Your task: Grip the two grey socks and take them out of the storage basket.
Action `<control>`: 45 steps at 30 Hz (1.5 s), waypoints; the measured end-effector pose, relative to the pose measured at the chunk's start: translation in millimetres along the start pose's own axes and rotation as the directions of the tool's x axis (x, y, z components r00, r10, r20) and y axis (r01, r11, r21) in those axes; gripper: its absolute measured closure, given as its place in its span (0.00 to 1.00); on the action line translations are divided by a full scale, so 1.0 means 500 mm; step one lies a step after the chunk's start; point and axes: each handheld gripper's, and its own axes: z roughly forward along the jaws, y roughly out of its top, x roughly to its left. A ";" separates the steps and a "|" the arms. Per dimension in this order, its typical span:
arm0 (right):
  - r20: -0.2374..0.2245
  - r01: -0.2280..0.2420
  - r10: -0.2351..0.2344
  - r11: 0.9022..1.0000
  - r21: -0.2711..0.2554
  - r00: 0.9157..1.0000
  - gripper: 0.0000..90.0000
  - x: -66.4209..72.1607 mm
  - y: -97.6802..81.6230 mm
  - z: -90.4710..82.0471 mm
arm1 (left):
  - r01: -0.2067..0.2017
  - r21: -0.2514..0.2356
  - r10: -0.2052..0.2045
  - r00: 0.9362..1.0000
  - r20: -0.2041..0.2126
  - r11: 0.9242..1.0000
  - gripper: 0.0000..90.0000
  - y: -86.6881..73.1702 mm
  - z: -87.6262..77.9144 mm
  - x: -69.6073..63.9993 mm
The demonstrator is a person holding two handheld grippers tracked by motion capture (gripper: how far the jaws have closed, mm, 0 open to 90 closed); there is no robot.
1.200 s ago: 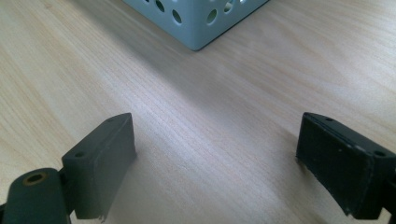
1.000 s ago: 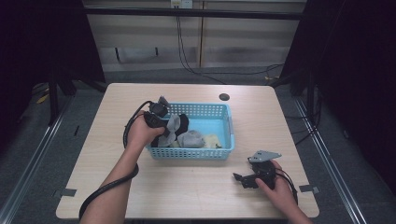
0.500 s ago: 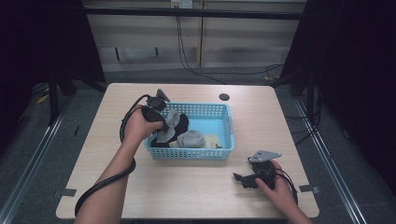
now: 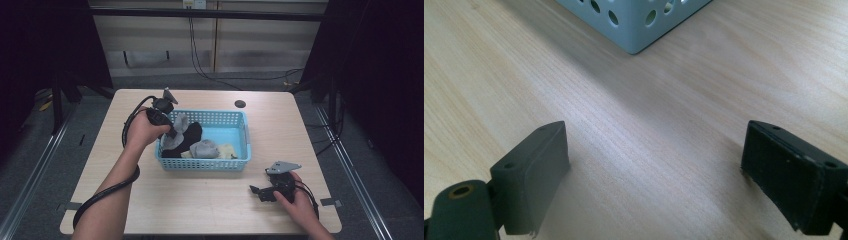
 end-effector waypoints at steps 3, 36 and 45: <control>0.000 0.003 -0.003 1.000 -0.002 1.000 0.12 0.000 0.000 0.000 | 0.001 -0.009 -0.001 1.000 -0.003 1.000 0.93 0.000 -0.006 0.001; 0.000 -0.003 0.003 1.000 0.001 1.000 0.12 0.000 0.000 0.000 | 0.060 -0.044 -0.062 0.997 -0.049 0.997 0.93 -0.035 -0.075 0.049; 0.000 0.000 0.000 1.000 0.000 1.000 0.12 0.000 0.000 0.000 | 0.101 -0.044 -0.104 0.992 -0.070 0.994 0.92 -0.065 -0.074 0.083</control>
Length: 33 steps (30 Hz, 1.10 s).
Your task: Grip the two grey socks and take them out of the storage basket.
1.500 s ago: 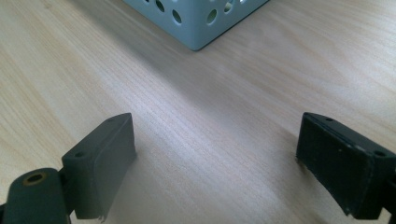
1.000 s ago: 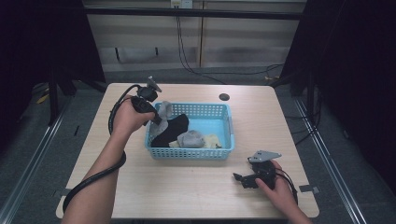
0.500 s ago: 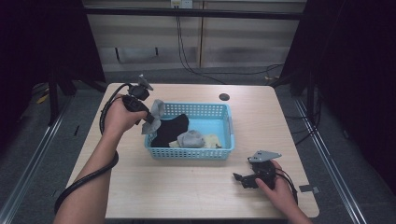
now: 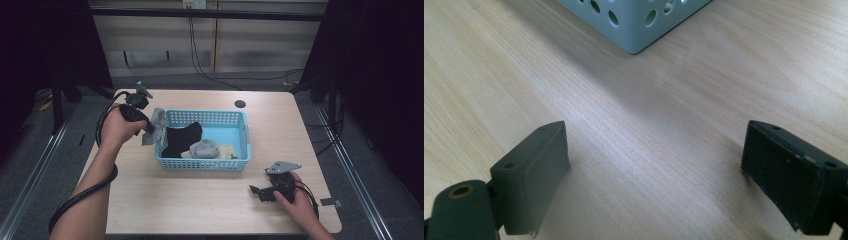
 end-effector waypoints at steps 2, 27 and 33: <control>0.000 0.000 0.000 1.000 0.000 1.000 0.12 0.000 0.000 0.000 | -0.004 0.001 0.004 1.000 -0.007 1.000 0.92 -0.005 0.000 0.008; -0.002 0.006 -0.006 1.000 -0.001 1.000 0.12 -0.001 0.000 0.000 | 0.048 -0.001 -0.048 0.998 -0.045 0.999 0.92 -0.053 0.037 0.063; 0.000 0.006 -0.006 1.000 -0.001 1.000 0.12 -0.001 0.000 0.000 | 0.060 -0.017 -0.061 0.997 -0.050 0.998 0.92 -0.057 0.056 0.072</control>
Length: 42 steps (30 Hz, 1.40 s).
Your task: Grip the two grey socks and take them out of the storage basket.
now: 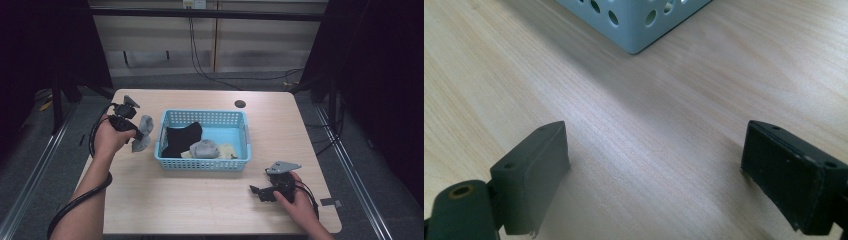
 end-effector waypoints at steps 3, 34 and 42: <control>-0.002 -0.002 0.002 1.000 0.001 1.000 0.12 0.000 0.000 0.000 | 0.014 -0.012 -0.014 1.000 -0.007 1.000 0.92 -0.002 0.012 0.004; -0.002 -0.001 0.001 1.000 0.000 1.000 0.12 0.000 0.000 0.000 | 0.017 -0.007 -0.017 1.000 -0.019 1.000 0.90 -0.008 0.087 0.011; -0.002 0.000 0.000 1.000 -0.001 1.000 0.12 0.000 0.000 0.000 | 0.021 -0.015 -0.021 1.000 -0.023 1.000 0.87 -0.010 0.098 0.013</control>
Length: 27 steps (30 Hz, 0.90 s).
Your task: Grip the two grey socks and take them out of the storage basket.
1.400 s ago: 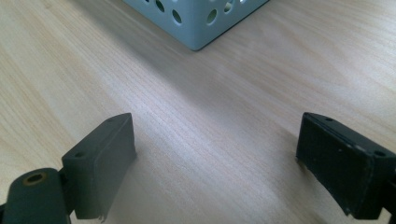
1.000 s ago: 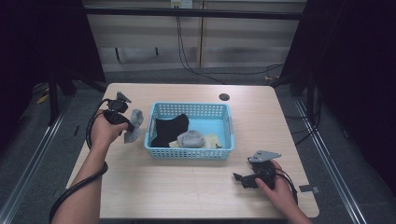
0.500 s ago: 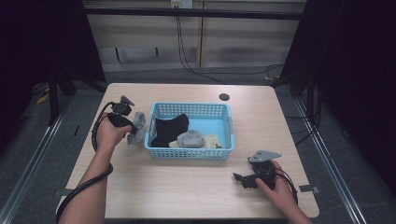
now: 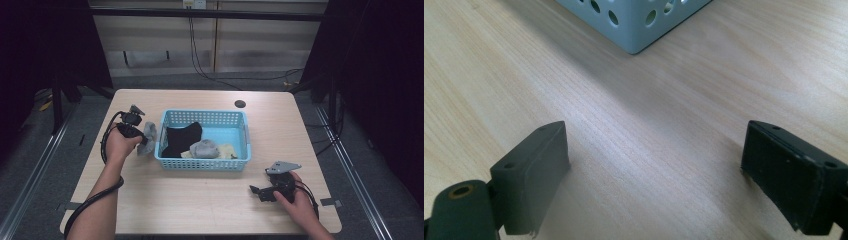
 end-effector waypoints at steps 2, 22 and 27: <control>0.000 0.001 -0.001 1.000 0.000 1.000 0.12 0.000 0.000 0.000 | 0.002 -0.007 -0.002 1.000 -0.006 1.000 0.86 0.000 0.002 -0.003; 0.000 -0.002 0.002 1.000 0.001 1.000 0.12 0.000 0.000 0.000 | -0.005 -0.088 0.005 1.000 0.002 0.996 0.51 0.018 -0.070 -0.017; 0.000 -0.002 0.002 1.000 0.002 1.000 0.12 0.000 0.000 0.000 | -0.009 -0.109 0.013 0.999 0.032 0.994 0.44 0.032 -0.087 -0.037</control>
